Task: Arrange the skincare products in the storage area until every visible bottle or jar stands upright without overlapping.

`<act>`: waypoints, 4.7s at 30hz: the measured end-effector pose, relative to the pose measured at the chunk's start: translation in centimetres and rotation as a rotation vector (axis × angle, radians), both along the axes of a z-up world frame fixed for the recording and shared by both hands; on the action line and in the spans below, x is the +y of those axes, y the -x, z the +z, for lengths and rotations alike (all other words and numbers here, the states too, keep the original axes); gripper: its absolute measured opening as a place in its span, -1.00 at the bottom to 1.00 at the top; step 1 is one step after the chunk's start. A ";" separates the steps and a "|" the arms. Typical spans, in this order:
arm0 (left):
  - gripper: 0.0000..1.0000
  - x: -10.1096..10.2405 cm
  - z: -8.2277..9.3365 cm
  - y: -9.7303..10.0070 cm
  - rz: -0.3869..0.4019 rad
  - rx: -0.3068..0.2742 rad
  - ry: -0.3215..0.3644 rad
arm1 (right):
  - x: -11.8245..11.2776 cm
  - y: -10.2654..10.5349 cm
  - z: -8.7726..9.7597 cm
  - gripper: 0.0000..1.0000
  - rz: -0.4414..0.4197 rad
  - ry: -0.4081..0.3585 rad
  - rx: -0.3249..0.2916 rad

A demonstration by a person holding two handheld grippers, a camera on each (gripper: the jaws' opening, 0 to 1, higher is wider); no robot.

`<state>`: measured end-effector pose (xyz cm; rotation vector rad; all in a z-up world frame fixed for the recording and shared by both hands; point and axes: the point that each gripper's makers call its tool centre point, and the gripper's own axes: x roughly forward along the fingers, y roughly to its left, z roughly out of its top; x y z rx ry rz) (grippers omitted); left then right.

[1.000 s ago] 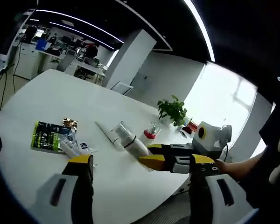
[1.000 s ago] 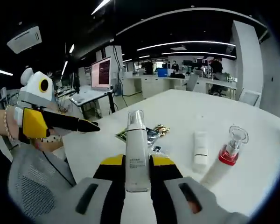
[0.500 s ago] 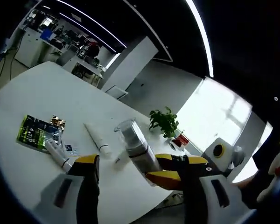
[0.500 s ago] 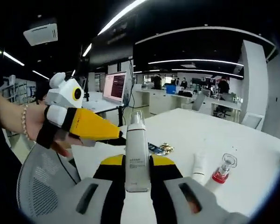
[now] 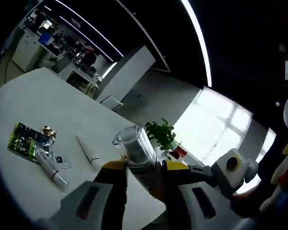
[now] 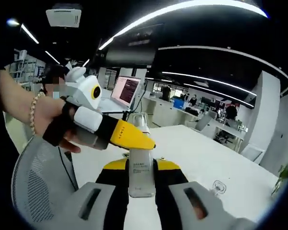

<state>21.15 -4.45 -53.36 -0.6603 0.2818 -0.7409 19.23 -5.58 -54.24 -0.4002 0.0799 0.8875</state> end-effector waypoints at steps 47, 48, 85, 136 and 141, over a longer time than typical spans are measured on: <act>-0.65 -4.2 7.1 -1.6 -0.152 -0.214 -0.111 | -2.5 -2.4 5.4 -0.62 0.003 -0.215 0.101; -0.66 -4.2 6.9 -1.9 -0.112 -0.192 -0.104 | -2.6 -2.5 5.2 -0.62 -0.038 -0.169 0.056; -0.73 -6.6 8.6 5.1 -0.625 -0.374 -0.141 | -2.5 3.4 5.9 -0.60 0.583 -0.380 0.475; -0.73 -8.2 6.5 1.8 -0.491 -0.362 -0.300 | -6.5 0.6 4.2 -0.54 0.375 -0.333 0.376; -0.73 -9.1 6.9 3.4 -0.597 -0.386 -0.266 | -6.5 1.7 5.5 -0.56 0.439 -0.370 0.357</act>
